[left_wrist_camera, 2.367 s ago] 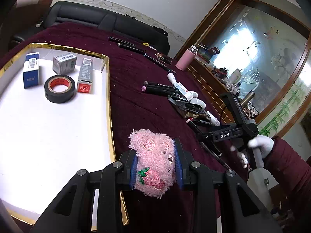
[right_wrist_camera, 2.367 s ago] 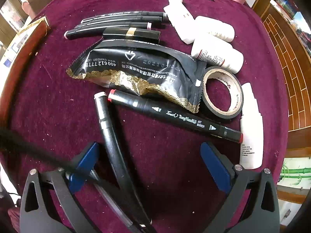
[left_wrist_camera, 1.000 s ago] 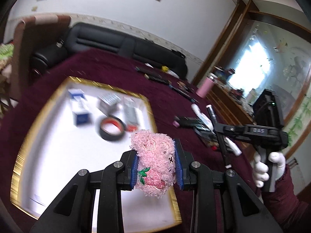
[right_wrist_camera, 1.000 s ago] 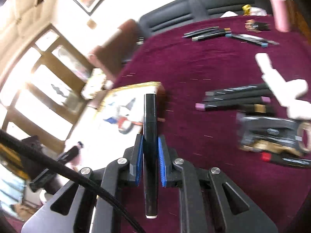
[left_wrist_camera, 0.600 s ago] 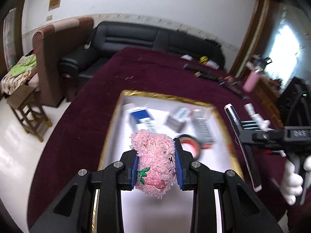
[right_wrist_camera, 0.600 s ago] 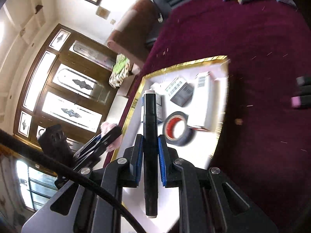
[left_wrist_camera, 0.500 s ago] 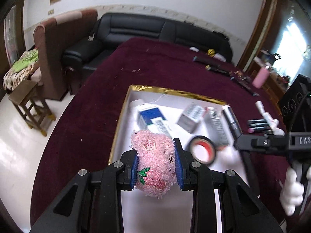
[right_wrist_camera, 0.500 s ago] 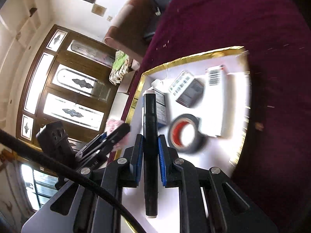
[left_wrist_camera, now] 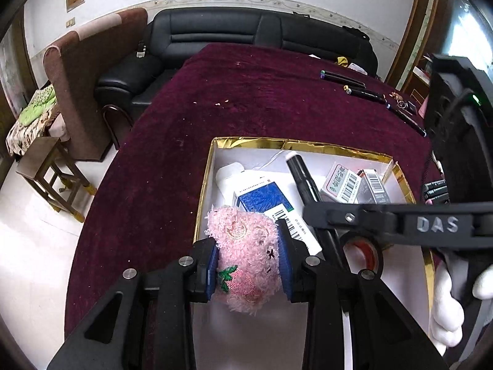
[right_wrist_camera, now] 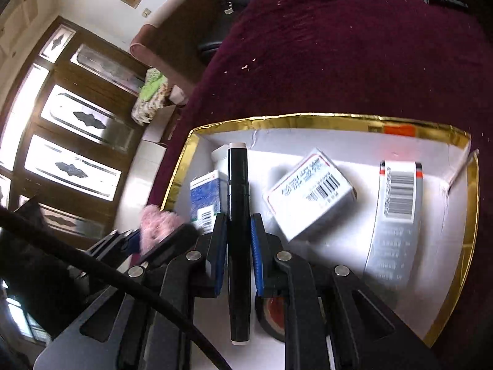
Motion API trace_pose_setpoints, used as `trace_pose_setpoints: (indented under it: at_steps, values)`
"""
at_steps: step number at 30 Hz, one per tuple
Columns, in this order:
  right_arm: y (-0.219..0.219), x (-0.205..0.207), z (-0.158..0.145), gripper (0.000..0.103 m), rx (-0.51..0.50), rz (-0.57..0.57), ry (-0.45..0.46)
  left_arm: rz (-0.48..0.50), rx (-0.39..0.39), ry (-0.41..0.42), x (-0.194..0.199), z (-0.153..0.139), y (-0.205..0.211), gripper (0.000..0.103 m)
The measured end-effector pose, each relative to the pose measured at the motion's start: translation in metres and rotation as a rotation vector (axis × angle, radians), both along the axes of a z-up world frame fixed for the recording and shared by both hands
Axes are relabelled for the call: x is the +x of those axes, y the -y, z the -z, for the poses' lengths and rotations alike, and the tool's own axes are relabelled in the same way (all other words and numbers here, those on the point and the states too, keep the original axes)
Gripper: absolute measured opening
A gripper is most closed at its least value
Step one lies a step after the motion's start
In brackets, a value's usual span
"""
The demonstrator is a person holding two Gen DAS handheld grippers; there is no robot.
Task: Organize objects
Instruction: 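Carry the plush and marker into the tray and open both grippers, then grasp the black-and-gold pouch with the left gripper and lift it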
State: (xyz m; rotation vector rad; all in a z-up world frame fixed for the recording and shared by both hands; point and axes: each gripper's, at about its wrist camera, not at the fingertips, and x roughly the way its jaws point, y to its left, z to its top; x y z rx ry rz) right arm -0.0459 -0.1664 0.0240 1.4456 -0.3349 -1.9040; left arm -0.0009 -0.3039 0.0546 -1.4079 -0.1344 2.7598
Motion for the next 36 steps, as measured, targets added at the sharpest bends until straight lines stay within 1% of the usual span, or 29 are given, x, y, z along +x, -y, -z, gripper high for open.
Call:
trace_pose_setpoints:
  at_steps: [4, 5, 6, 7, 8, 11, 12, 15, 18, 20, 22, 24, 27, 29, 30, 32, 35, 36]
  values:
    - [0.001, -0.001, 0.003, 0.015, 0.034, 0.012, -0.023, 0.012, -0.007, 0.001, 0.0, -0.001, -0.003, 0.031]
    - [0.001, -0.001, 0.003, 0.015, 0.036, 0.018, -0.027, 0.012, -0.009, 0.0, -0.001, -0.001, -0.003, 0.034]
    - [-0.001, -0.002, 0.005, 0.016, 0.039, 0.029, -0.028, 0.011, -0.01, 0.0, -0.003, 0.0, -0.001, 0.04]
    - [-0.003, -0.002, 0.006, 0.016, 0.034, 0.039, -0.024, 0.007, -0.009, 0.0, -0.004, 0.0, 0.0, 0.042]
    - [-0.005, -0.003, 0.007, 0.016, 0.023, 0.045, -0.021, 0.012, 0.015, 0.002, -0.005, 0.001, 0.003, 0.043]
    - [-0.008, -0.001, -0.001, 0.016, 0.009, 0.062, -0.049, 0.031, 0.054, -0.001, -0.006, 0.0, 0.001, 0.056]
    - [-0.01, 0.0, -0.005, 0.016, 0.0, 0.071, -0.066, 0.032, 0.058, -0.004, -0.005, -0.001, 0.0, 0.058]
    - [-0.021, 0.009, -0.027, 0.016, -0.055, 0.085, -0.118, 0.027, 0.056, -0.038, 0.001, -0.011, -0.001, 0.058]
    - [-0.036, 0.022, -0.054, 0.017, -0.078, 0.091, -0.195, 0.008, 0.086, -0.081, 0.015, -0.028, 0.004, 0.058]
    - [-0.054, 0.034, -0.069, 0.02, -0.092, 0.101, -0.237, 0.01, 0.117, -0.125, 0.032, -0.043, 0.006, 0.058]
    - [-0.076, 0.046, -0.08, 0.029, -0.104, 0.122, -0.268, 0.008, 0.139, -0.148, 0.045, -0.052, 0.005, 0.06]
    - [-0.096, 0.058, -0.084, 0.03, -0.115, 0.143, -0.289, 0.015, 0.185, -0.175, 0.062, -0.059, 0.004, 0.068]
    - [-0.129, 0.074, -0.084, 0.032, -0.118, 0.17, -0.308, 0.043, 0.245, -0.194, 0.085, -0.063, -0.007, 0.076]
    - [-0.152, 0.084, -0.081, 0.033, -0.112, 0.197, -0.304, 0.06, 0.265, -0.182, 0.094, -0.061, -0.021, 0.077]
    - [-0.167, 0.09, -0.077, 0.033, -0.111, 0.213, -0.295, 0.077, 0.287, -0.172, 0.097, -0.058, -0.03, 0.077]
    - [-0.199, 0.102, -0.07, 0.033, -0.112, 0.26, -0.281, 0.11, 0.306, -0.149, 0.098, -0.054, -0.048, 0.077]
    - [-0.257, 0.12, -0.062, 0.033, -0.09, 0.349, -0.266, 0.151, 0.306, -0.119, 0.1, -0.046, -0.078, 0.077]
    - [-0.283, 0.129, -0.058, 0.033, -0.072, 0.39, -0.268, 0.172, 0.312, -0.105, 0.101, -0.044, -0.09, 0.077]
